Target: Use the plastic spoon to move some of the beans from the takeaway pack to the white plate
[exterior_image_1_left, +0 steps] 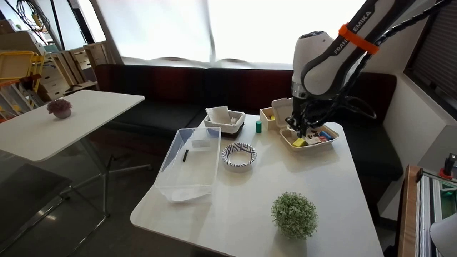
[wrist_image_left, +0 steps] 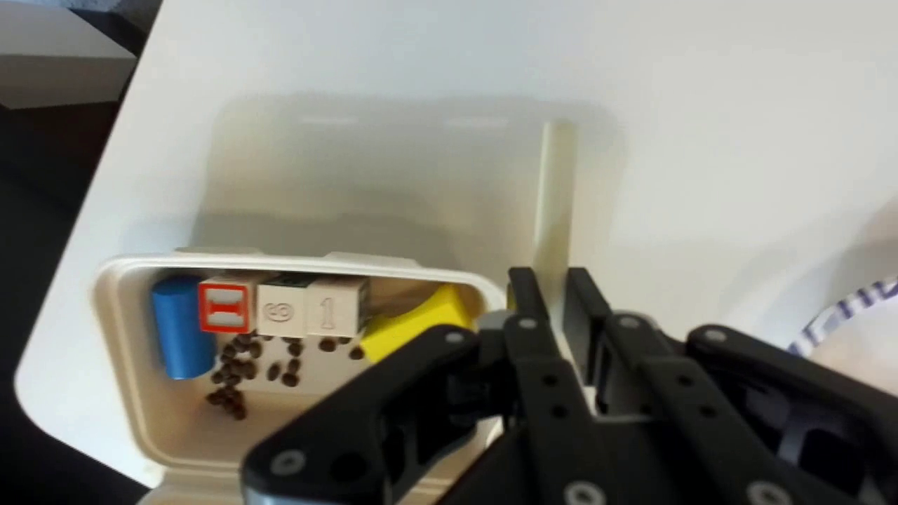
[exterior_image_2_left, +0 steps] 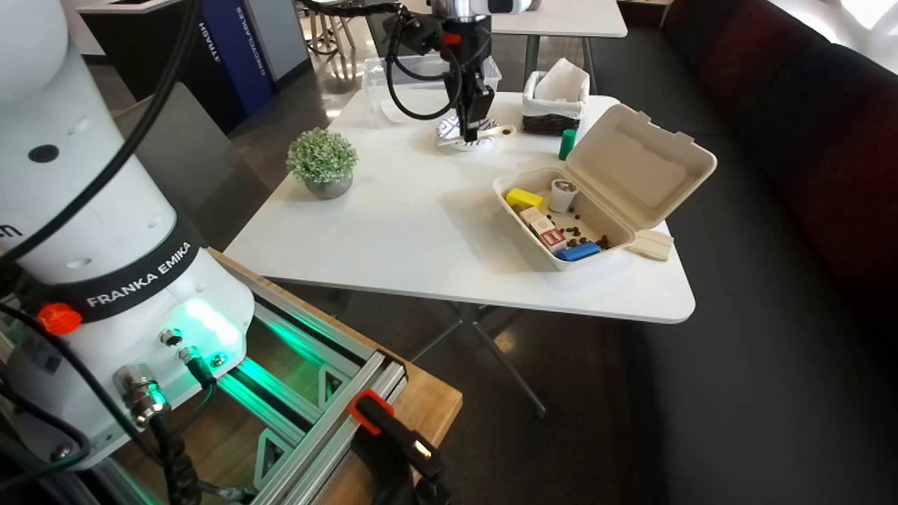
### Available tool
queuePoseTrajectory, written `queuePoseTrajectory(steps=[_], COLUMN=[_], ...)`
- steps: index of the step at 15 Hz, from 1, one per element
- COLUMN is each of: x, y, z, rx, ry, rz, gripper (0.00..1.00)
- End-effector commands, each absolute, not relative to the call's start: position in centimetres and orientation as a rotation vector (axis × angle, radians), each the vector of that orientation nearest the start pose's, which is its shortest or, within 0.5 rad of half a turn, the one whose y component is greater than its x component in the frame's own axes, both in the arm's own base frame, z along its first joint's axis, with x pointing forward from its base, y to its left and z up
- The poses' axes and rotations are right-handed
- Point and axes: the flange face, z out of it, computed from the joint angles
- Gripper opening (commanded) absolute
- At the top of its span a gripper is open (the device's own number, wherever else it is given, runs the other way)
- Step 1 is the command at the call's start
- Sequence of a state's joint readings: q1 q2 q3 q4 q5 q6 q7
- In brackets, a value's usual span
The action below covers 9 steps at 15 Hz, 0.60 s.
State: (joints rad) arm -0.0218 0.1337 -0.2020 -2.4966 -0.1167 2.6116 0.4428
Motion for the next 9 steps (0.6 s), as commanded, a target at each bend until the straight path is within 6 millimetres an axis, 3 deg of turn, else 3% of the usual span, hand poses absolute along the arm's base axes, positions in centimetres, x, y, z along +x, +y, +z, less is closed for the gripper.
queuePoseTrajectory(steps=[1,4,5,7,9], x=[46.0,46.7,46.6,46.6,46.5], y=[-3.9,1.8,-0.4,2.0,2.2], z=[22.3,20.7,22.1,21.3,21.0], rx=[-3.152,-3.161,-3.167,-3.169,-3.172], ry=[0.577,0.298,0.437,0.337,0.316], rz=[0.040,0.023,0.040,0.034,0.041], gripper=[0.03,0.03,0.13,0.13,0.13])
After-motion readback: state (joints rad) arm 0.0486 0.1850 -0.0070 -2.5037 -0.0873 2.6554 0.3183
